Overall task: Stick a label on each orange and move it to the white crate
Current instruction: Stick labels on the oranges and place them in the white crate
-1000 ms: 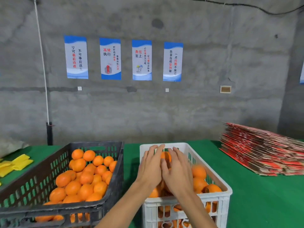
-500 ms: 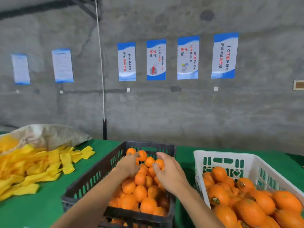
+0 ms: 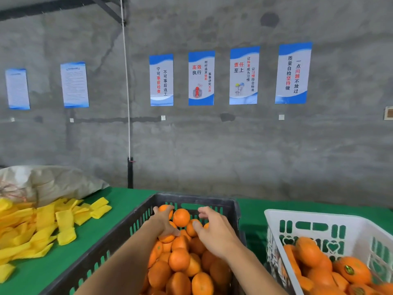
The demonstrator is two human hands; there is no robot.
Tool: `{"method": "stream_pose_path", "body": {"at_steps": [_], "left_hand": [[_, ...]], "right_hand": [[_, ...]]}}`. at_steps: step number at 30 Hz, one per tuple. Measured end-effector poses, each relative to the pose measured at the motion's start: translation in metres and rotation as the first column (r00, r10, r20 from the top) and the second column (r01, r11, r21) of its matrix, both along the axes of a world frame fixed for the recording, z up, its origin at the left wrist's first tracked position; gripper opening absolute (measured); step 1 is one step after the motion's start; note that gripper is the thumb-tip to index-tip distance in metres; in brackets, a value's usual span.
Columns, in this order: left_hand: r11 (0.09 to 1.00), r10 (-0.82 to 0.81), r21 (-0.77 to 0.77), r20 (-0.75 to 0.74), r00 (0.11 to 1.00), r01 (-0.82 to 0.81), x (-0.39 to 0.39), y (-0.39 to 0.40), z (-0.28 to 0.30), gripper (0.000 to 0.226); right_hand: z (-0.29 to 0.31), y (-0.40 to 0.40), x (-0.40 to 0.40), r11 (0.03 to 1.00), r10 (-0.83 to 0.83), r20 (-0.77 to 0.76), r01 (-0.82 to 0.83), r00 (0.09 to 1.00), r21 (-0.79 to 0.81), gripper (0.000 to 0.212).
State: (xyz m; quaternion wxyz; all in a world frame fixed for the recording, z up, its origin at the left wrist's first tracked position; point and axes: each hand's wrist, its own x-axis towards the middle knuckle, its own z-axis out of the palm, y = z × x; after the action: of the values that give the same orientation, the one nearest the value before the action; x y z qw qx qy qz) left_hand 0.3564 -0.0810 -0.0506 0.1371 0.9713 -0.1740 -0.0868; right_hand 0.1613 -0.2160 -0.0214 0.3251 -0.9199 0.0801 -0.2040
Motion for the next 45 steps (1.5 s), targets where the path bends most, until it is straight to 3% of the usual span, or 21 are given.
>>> {"method": "stream_pose_path", "body": {"at_steps": [7, 12, 14, 16, 18, 19, 22, 25, 28, 33, 36, 39, 41, 45], "left_hand": [[0.994, 0.063, -0.088, -0.041, 0.997, -0.066, -0.003, -0.019, -0.018, 0.101], [0.997, 0.060, -0.038, -0.019, 0.998, -0.061, -0.037, -0.011, 0.020, 0.110], [0.989, 0.064, -0.131, 0.011, 0.998, -0.062, -0.065, -0.003, 0.044, 0.092], [0.960, 0.038, -0.279, 0.057, 0.998, -0.021, -0.098, 0.003, 0.065, 0.051], [0.870, -0.025, -0.491, 0.053, 0.998, 0.048, -0.138, 0.007, 0.079, 0.013], [0.810, -0.064, -0.581, 0.051, 0.997, 0.082, -0.161, 0.009, 0.082, 0.004], [0.609, -0.177, -0.784, 0.016, 0.984, 0.123, -0.231, 0.015, 0.091, 0.007], [0.452, -0.221, -0.889, -0.024, 0.975, 0.080, -0.297, 0.014, 0.093, 0.020], [0.337, -0.246, -0.941, -0.075, 0.966, 0.013, -0.354, 0.012, 0.085, 0.028], [0.224, -0.320, -0.966, 0.052, 0.946, 0.129, -0.423, 0.024, 0.036, 0.042], [0.260, -0.319, -0.946, 0.104, 0.942, 0.193, -0.454, 0.037, -0.012, 0.060], [0.370, -0.313, -0.910, 0.065, 0.947, 0.185, -0.478, 0.051, -0.063, 0.062], [0.446, -0.316, -0.884, -0.011, 0.949, 0.138, -0.491, 0.056, -0.096, 0.054], [0.490, -0.223, -0.870, -0.190, 0.956, -0.059, -0.512, 0.058, -0.162, 0.052]], "right_hand": [[-0.006, -0.001, 0.003, 1.000, 0.002, 0.014, -0.002, 1.000, 0.004, 0.048], [0.004, 0.007, -0.017, 0.998, -0.031, 0.066, 0.034, 0.997, -0.043, 0.046], [0.007, 0.017, -0.034, 0.998, -0.020, 0.085, 0.025, 0.996, -0.052, 0.047], [0.011, 0.030, -0.057, 0.998, 0.001, 0.103, 0.006, 0.995, -0.068, 0.050], [0.015, 0.040, -0.082, 0.997, 0.016, 0.136, -0.005, 0.991, -0.083, 0.054], [0.018, 0.043, -0.094, 0.996, 0.018, 0.163, -0.004, 0.986, -0.087, 0.056], [0.026, 0.050, -0.136, 0.996, 0.001, 0.261, 0.023, 0.965, -0.089, 0.062], [0.028, 0.048, -0.184, 0.995, -0.035, 0.343, 0.065, 0.939, -0.075, 0.067], [0.018, 0.045, -0.237, 0.997, -0.073, 0.397, 0.082, 0.915, -0.005, 0.068], [-0.016, 0.052, -0.306, 0.999, -0.047, 0.474, 0.037, 0.879, 0.030, 0.064], [-0.052, 0.058, -0.336, 0.999, -0.028, 0.470, 0.010, 0.882, 0.040, 0.065], [-0.102, 0.064, -0.362, 0.998, -0.005, 0.421, -0.023, 0.907, 0.061, 0.066], [-0.136, 0.067, -0.378, 0.991, -0.001, 0.324, -0.042, 0.946, 0.126, 0.066], [-0.192, 0.066, -0.405, 0.988, -0.041, 0.020, 0.038, 0.999, 0.150, 0.066]]}}
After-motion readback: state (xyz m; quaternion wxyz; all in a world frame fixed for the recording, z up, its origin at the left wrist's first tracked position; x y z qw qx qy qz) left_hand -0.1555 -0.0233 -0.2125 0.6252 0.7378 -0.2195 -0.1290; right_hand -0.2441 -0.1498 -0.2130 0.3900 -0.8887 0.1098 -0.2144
